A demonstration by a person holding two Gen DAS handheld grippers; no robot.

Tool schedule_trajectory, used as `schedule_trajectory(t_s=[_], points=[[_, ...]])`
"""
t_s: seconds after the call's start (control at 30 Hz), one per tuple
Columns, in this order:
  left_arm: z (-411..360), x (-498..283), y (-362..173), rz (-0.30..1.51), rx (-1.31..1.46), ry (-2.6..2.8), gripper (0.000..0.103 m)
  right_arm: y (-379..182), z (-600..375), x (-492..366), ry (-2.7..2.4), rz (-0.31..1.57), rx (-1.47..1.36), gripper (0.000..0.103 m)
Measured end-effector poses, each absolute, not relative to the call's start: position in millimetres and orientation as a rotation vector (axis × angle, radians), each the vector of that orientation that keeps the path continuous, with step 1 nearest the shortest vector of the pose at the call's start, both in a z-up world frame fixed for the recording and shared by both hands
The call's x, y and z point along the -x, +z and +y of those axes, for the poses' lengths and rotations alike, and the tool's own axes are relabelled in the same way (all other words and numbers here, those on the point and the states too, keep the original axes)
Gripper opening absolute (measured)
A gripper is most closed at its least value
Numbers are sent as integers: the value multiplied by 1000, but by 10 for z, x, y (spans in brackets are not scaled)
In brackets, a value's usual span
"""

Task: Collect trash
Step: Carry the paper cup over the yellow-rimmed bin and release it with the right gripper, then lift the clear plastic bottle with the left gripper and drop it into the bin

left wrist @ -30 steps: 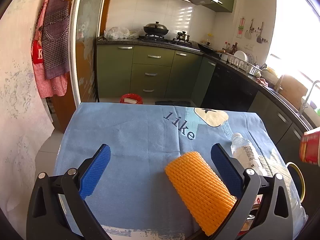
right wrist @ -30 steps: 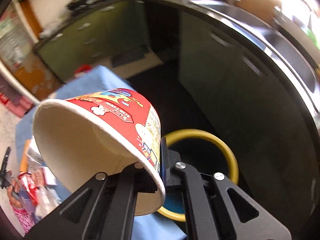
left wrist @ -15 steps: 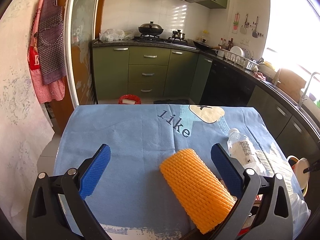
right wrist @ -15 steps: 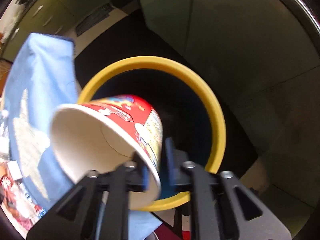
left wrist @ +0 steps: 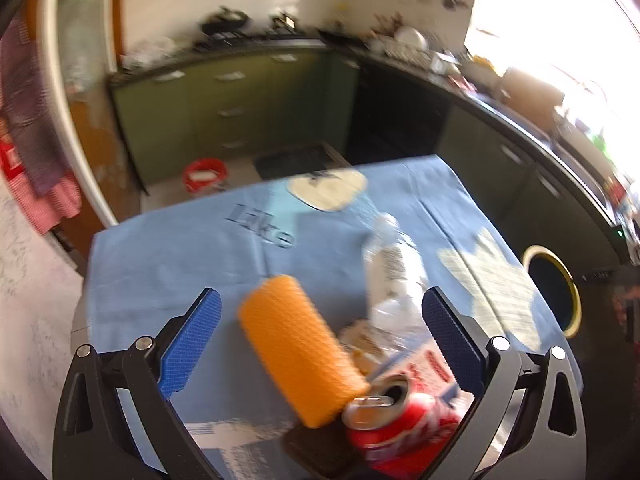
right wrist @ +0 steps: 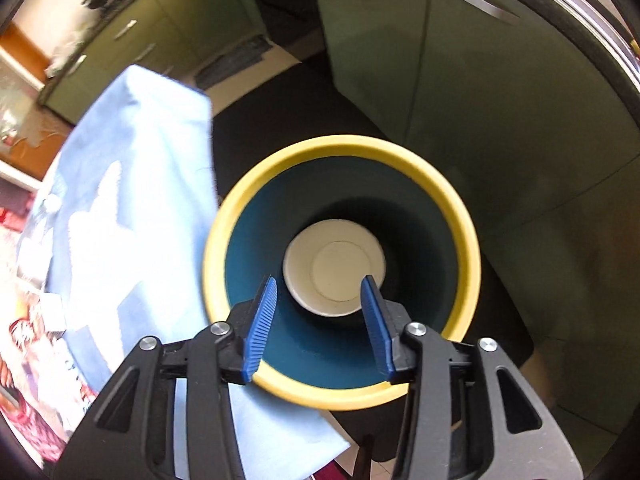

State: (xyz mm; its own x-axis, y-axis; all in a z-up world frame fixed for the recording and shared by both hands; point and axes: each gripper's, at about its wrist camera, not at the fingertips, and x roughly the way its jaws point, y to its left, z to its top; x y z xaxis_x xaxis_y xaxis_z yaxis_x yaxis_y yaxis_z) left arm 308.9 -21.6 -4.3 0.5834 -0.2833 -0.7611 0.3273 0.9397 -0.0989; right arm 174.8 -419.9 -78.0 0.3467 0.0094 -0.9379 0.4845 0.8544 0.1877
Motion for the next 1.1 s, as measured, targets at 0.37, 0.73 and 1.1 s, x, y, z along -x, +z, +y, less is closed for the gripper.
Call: schedule_trajectory(t_s=[0.37,0.73,1.1], points=[[-1354,-3804,-516,1253,-251,-423,99,-809,-4063,-1511,-251,1187,-487,46],[-1620,-4054,-1037,1424,-311,-434,93,-888,-4063,-1513,-219,1194,-480,48],[-1613,-4137,-1303,1500,-281,-367,62,-988,-4071,-1461,-209,1178,-493,48]])
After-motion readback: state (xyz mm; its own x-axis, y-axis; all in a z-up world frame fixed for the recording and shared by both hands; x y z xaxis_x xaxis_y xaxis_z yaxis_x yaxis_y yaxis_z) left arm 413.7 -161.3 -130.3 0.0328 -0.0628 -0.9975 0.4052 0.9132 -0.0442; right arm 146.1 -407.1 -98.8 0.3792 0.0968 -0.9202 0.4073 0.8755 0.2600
